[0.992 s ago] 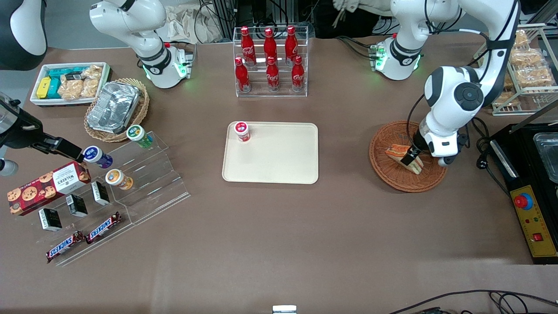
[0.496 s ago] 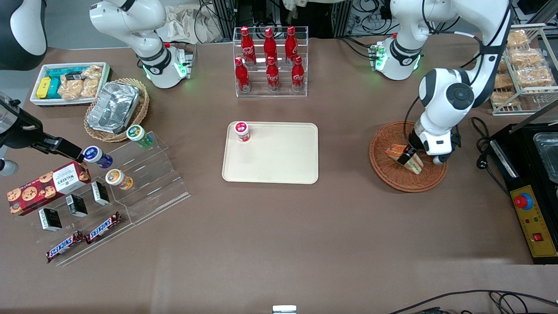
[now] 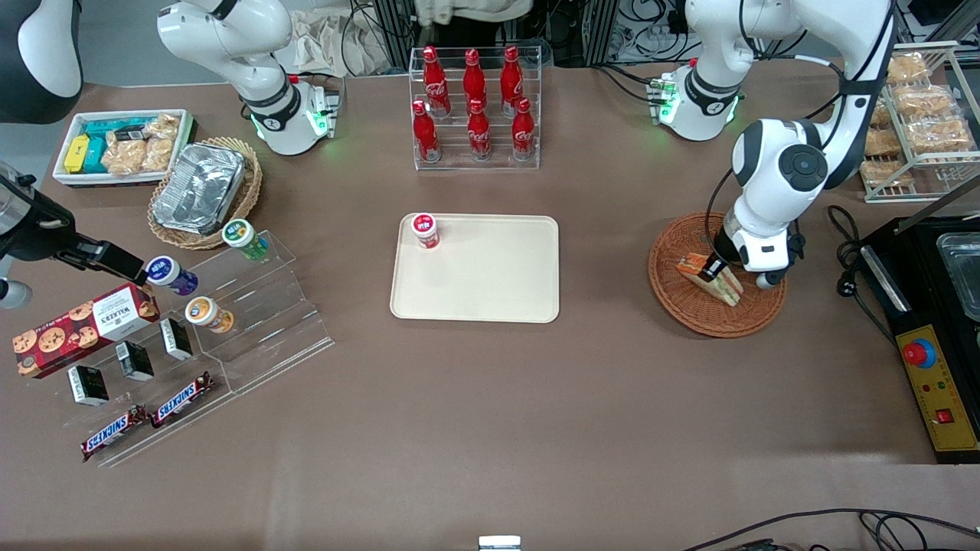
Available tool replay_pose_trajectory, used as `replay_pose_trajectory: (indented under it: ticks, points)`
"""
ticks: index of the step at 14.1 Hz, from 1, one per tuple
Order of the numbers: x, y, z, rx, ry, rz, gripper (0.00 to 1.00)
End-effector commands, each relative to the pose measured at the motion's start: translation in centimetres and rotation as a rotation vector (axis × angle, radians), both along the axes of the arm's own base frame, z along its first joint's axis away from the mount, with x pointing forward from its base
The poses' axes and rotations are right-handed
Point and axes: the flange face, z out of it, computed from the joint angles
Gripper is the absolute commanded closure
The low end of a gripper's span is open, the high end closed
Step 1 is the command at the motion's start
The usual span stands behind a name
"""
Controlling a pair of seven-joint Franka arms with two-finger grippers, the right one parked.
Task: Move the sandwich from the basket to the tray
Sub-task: 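Close the left gripper on the wrapped sandwich, then lift the sandwich up out of the basket with the left gripper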
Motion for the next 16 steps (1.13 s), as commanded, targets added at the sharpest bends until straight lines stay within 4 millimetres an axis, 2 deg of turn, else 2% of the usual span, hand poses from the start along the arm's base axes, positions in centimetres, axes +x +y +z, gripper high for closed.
replay_pose_trajectory:
  ticks: [1, 2, 6, 9, 12, 16]
  points:
    - [1.6, -0.3, 5.4, 0.046, 0.049, -0.01, 0.97]
    - [2.6, -0.6, 7.5, 0.051, 0.073, -0.014, 1.0]
    - [6.2, -1.4, 17.0, 0.05, 0.104, -0.056, 1.0]
    - [7.2, -2.4, 21.6, -0.013, 0.11, -0.156, 1.0]
    - [7.0, -3.9, 24.7, -0.119, 0.138, -0.323, 1.0]
    - [5.3, -11.2, 23.0, -0.084, 0.193, -0.48, 1.0]
